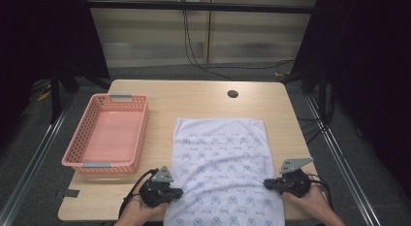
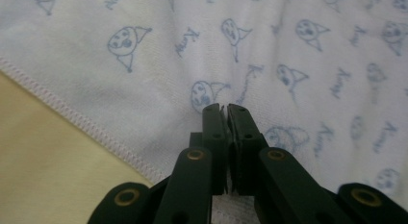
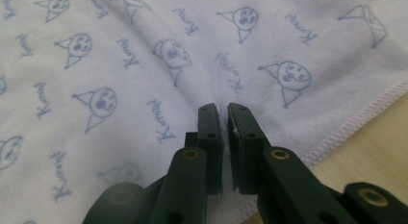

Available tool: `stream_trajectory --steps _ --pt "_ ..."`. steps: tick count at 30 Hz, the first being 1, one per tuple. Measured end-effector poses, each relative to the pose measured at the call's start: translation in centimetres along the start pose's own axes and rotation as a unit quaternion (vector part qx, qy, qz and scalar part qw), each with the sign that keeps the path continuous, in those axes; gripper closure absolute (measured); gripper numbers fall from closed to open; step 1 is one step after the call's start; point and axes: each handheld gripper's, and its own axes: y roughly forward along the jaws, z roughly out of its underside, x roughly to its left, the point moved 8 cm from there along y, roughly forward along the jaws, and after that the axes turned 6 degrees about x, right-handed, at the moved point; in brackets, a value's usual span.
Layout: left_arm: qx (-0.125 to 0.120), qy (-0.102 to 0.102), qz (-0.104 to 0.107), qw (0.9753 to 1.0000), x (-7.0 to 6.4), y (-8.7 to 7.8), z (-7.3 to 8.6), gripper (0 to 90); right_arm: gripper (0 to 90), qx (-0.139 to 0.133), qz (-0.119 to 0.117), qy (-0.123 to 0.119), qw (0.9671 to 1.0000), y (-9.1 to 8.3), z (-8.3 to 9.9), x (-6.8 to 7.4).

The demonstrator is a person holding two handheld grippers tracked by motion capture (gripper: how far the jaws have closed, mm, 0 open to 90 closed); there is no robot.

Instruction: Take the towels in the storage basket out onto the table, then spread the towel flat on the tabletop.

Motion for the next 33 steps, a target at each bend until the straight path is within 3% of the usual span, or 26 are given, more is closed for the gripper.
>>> stream_trajectory --steps 2,3,4,5,6,8,9,10,11,12,13,16,17,19,21,22,24,26,29,31,32,33 --pt "0.001 0.004 0.000 1.0000 -0.4 -0.1 0.2 86.8 84.7 0.003 -0.005 -0.003 1.0000 -0.1 0.3 0.3" --pt "0.004 0.001 0.011 0.9999 -0.9 -0.1 0.5 86.5 84.7 0.008 -0.012 -0.009 0.9999 -0.3 0.5 0.7" --pt "0.005 0.013 0.029 0.9995 -2.0 -0.3 1.0 81.2 84.1 0.009 -0.023 -0.014 0.9996 -0.6 1.0 1.4" --pt "0.005 0.013 0.029 0.9995 -2.0 -0.3 1.0 78.3 84.1 0.009 -0.023 -0.014 0.9996 -0.6 1.0 1.4" --pt "0.005 0.012 0.029 0.9995 -2.2 -0.3 1.0 75.1 77.9 0.010 -0.021 -0.025 0.9994 -0.8 1.3 1.8" --pt "-0.001 0.007 0.038 0.9992 -1.9 -0.3 0.7 72.3 75.0 0.005 -0.015 -0.021 0.9997 -0.8 1.1 1.6" --pt "-0.010 0.001 0.039 0.9992 -1.4 -0.4 0.2 68.8 74.0 -0.005 -0.014 -0.016 0.9998 -0.9 0.8 1.3" --pt "-0.031 -0.018 0.028 0.9990 0.0 -0.6 -1.3 64.1 68.8 -0.032 -0.006 0.000 0.9995 -1.1 -0.3 0.6" --pt "-0.031 -0.018 0.028 0.9990 0.0 -0.6 -1.3 62.4 68.8 -0.032 -0.006 0.000 0.9995 -1.1 -0.3 0.6" --pt "-0.042 -0.025 0.025 0.9985 0.8 -0.7 -2.0 62.3 66.2 -0.042 0.011 0.003 0.9990 -0.9 -1.3 -0.4" --pt "-0.046 -0.023 0.007 0.9986 1.6 -0.7 -2.8 62.3 66.2 -0.042 0.011 0.003 0.9990 -0.9 -1.3 -0.4" --pt "-0.052 -0.012 -0.033 0.9980 4.0 -0.2 -4.5 60.8 59.5 -0.054 0.035 0.018 0.9977 0.2 -3.4 -2.7" --pt "-0.060 -0.007 -0.031 0.9977 4.4 -0.1 -4.9 60.8 59.5 -0.054 0.035 0.018 0.9977 0.2 -3.4 -2.7" --pt "-0.060 0.006 -0.048 0.9970 5.5 0.4 -5.7 58.8 57.6 -0.054 0.042 0.026 0.9973 0.8 -4.3 -3.6" --pt "-0.069 -0.002 -0.054 0.9962 6.4 0.8 -6.4 58.2 55.3 -0.054 0.040 0.025 0.9974 1.4 -5.0 -4.1" --pt "-0.061 -0.011 -0.065 0.9959 7.4 1.5 -6.7 57.9 52.8 -0.052 0.045 0.023 0.9973 2.1 -5.6 -4.6" --pt "-0.059 -0.015 -0.061 0.9963 7.7 1.8 -6.7 58.5 51.8 -0.046 0.045 0.020 0.9977 2.4 -5.8 -4.8" --pt "-0.051 -0.019 -0.061 0.9967 7.8 2.2 -6.5 64.8 52.0 -0.044 0.046 0.021 0.9977 3.0 -6.1 -5.4" --pt "-0.040 -0.004 -0.066 0.9970 7.7 2.6 -6.2 69.7 56.2 -0.029 0.053 0.019 0.9980 3.3 -5.6 -5.5" --pt "-0.039 -0.001 -0.065 0.9971 7.6 2.6 -6.1 74.1 65.8 -0.030 0.060 0.012 0.9977 3.2 -5.5 -5.5" --pt "-0.041 0.001 -0.070 0.9967 7.6 2.6 -6.1 81.7 71.2 -0.029 0.063 0.011 0.9975 3.2 -5.4 -5.6" --pt "-0.042 -0.002 -0.065 0.9970 7.5 2.6 -5.9 81.7 76.9 -0.027 0.062 0.008 0.9977 3.1 -5.3 -5.5"
